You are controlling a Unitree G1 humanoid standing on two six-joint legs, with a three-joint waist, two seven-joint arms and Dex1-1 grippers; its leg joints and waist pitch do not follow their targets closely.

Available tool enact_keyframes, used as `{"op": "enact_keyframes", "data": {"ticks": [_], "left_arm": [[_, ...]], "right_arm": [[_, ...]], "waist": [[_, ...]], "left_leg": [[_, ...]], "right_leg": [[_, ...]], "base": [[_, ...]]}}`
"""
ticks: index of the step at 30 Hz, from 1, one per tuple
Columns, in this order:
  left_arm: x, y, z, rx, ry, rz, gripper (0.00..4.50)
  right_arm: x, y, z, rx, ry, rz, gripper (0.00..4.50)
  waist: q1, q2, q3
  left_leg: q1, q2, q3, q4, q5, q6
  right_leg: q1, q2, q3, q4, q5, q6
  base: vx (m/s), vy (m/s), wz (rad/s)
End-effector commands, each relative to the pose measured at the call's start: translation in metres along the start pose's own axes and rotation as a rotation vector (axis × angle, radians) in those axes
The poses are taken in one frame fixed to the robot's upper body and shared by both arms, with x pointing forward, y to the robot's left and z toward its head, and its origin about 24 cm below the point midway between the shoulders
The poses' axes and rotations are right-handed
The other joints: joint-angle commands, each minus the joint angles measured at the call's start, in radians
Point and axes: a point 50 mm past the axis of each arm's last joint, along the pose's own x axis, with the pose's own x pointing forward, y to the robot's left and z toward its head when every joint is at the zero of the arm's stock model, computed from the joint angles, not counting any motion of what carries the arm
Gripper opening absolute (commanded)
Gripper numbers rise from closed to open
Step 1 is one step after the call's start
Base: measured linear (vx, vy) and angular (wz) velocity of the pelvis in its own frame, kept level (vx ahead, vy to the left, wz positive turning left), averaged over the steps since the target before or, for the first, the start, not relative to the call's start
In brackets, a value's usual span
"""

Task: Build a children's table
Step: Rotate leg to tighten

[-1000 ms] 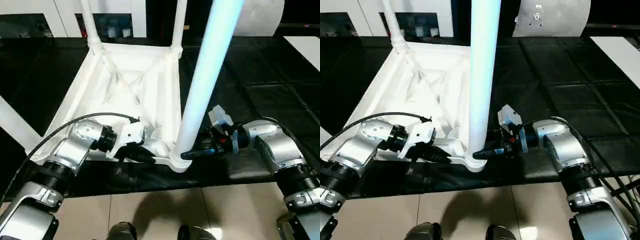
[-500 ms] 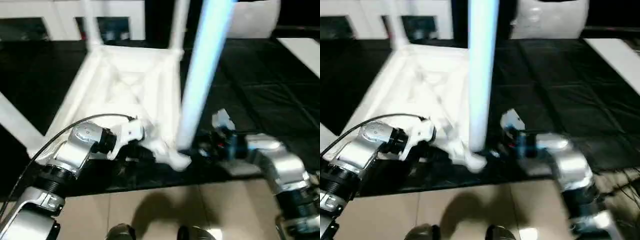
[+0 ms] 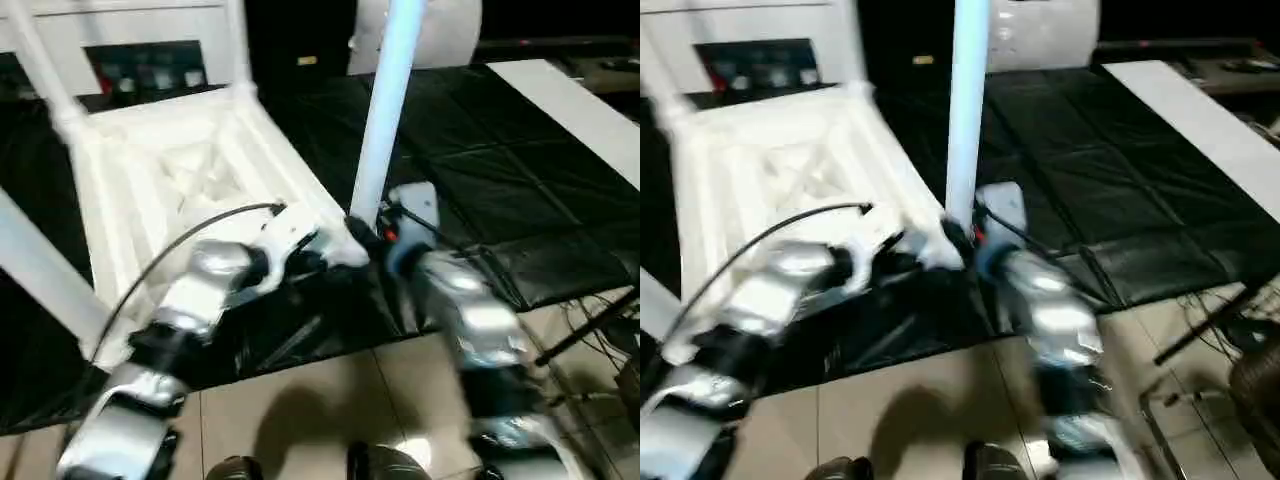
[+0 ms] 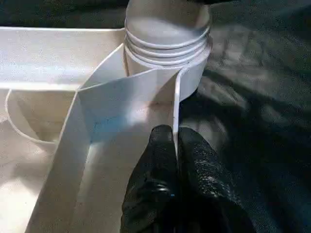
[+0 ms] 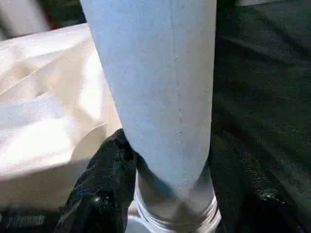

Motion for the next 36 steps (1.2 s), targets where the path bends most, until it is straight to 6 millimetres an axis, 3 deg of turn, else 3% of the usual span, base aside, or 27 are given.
{"op": "enact_keyframes", "data": {"ticks": [1, 6, 9, 14, 15, 18, 21, 22, 25, 26, 28, 30, 33, 36], "left_arm": [[0.017, -0.021, 0.033, 0.041, -0.138, -0.066, 0.0], [0.013, -0.021, 0.027, 0.081, -0.117, -0.087, 0.0], [0.01, -0.02, 0.023, 0.083, -0.11, -0.093, 0.0], [-0.004, -0.015, 0.007, 0.136, -0.092, -0.183, 0.0], [-0.004, -0.015, 0.007, 0.136, -0.092, -0.183, 0.0], [-0.016, -0.016, -0.004, 0.227, -0.075, -0.304, 0.0], [-0.026, -0.017, -0.012, 0.252, -0.051, -0.411, 0.0], [-0.026, -0.017, -0.012, 0.252, -0.051, -0.411, 0.0], [-0.033, -0.017, -0.016, 0.263, -0.038, -0.492, 0.0], [-0.036, -0.017, -0.018, 0.276, -0.024, -0.523, 0.0], [-0.039, -0.016, -0.021, 0.294, -0.008, -0.552, 0.0], [-0.044, -0.013, -0.025, 0.316, 0.02, -0.598, 0.0], [-0.047, -0.011, -0.026, 0.335, 0.04, -0.627, 0.0], [-0.051, -0.008, -0.025, 0.354, 0.052, -0.655, 0.0]], "right_arm": [[0.007, 0.036, -0.021, 0.055, 0.085, 0.093, 2.48], [0.001, 0.024, -0.011, -0.014, -0.027, 0.143, 2.96], [-0.005, 0.016, -0.011, -0.04, -0.045, 0.189, 3.17], [-0.033, -0.031, -0.006, -0.182, -0.065, 0.379, 3.74], [-0.033, -0.031, -0.006, -0.182, -0.065, 0.379, 3.85], [-0.047, -0.057, 0.001, -0.278, -0.028, 0.503, 4.08], [-0.056, -0.068, 0.007, -0.326, 0.012, 0.644, 4.29], [-0.056, -0.068, 0.007, -0.326, 0.012, 0.644, 4.41], [-0.06, -0.072, 0.012, -0.333, 0.048, 0.754, 4.41], [-0.062, -0.073, 0.014, -0.352, 0.058, 0.794, 4.41], [-0.064, -0.073, 0.016, -0.352, 0.073, 0.854, 4.41], [-0.065, -0.073, 0.019, -0.36, 0.104, 0.942, 4.08], [-0.065, -0.072, 0.02, -0.36, 0.137, 1.003, 4.03], [-0.064, -0.071, 0.019, -0.354, 0.183, 1.078, 3.72]], "waist": [[0.0, 0.003, -0.051], [0.013, 0.001, -0.058], [0.022, -0.003, -0.06], [0.041, -0.01, -0.063], [0.043, -0.009, -0.065], [0.049, -0.011, -0.072], [0.063, -0.007, -0.074], [0.064, -0.012, -0.075], [0.069, -0.008, -0.076], [0.07, -0.02, -0.075], [0.077, -0.013, -0.073], [0.082, -0.018, -0.072], [0.084, -0.017, -0.072], [0.086, -0.018, -0.074]], "left_leg": [[0.017, 0.048, -0.038, -0.092, -0.453, -0.005], [0.011, 0.049, -0.018, -0.091, -0.333, 0.034], [0.013, 0.05, -0.012, -0.086, -0.292, 0.065], [0.007, 0.046, -0.006, -0.075, -0.239, 0.101], [0.005, 0.046, -0.004, -0.072, -0.219, 0.11], [-0.003, 0.046, -0.004, -0.067, -0.147, 0.139], [0.003, 0.047, 0.0, -0.062, -0.111, 0.156], [0.002, 0.046, 0.001, -0.061, -0.107, 0.16], [0.001, 0.05, -0.002, -0.059, -0.098, 0.162], [0.002, 0.052, -0.001, -0.059, -0.11, 0.161], [0.003, 0.054, -0.001, -0.06, -0.124, 0.154], [0.003, 0.056, -0.001, -0.061, -0.141, 0.145], [0.005, 0.055, 0.0, -0.061, -0.156, 0.129], [0.006, 0.057, -0.001, -0.061, -0.144, 0.122]], "right_leg": [[0.031, -0.073, 0.038, -0.081, -0.547, -0.095], [0.039, -0.071, 0.057, -0.06, -0.341, -0.162], [0.04, -0.071, 0.061, -0.058, -0.323, -0.178], [0.045, -0.07, 0.062, -0.057, -0.329, -0.176], [0.045, -0.071, 0.063, -0.053, -0.311, -0.185], [0.056, -0.069, 0.058, -0.042, -0.245, -0.205], [0.052, -0.065, 0.058, -0.034, -0.194, -0.232], [0.054, -0.064, 0.058, -0.031, -0.182, -0.237], [0.053, -0.064, 0.056, -0.022, -0.159, -0.258], [0.052, -0.061, 0.054, -0.024, -0.178, -0.256], [0.05, -0.063, 0.053, -0.025, -0.218, -0.247], [0.049, -0.064, 0.053, -0.026, -0.253, -0.233], [0.046, -0.066, 0.054, -0.029, -0.285, -0.226], [0.046, -0.065, 0.054, -0.026, -0.261, -0.23]], "base": [[0.0, 0.0, 0.0], [0.0, 0.0, 0.0], [0.0, 0.0, 0.0], [0.0, 0.0, 0.0], [0.0, 0.0, 0.0], [0.0, 0.0, 0.0], [0.0, 0.0, 0.0], [0.0, 0.0, 0.0], [0.0, 0.0, 0.0], [0.0, 0.0, 0.0], [0.0, 0.0, 0.0], [0.0, 0.0, 0.0], [0.0, 0.0, 0.0], [0.0, 0.0, 0.0]]}}
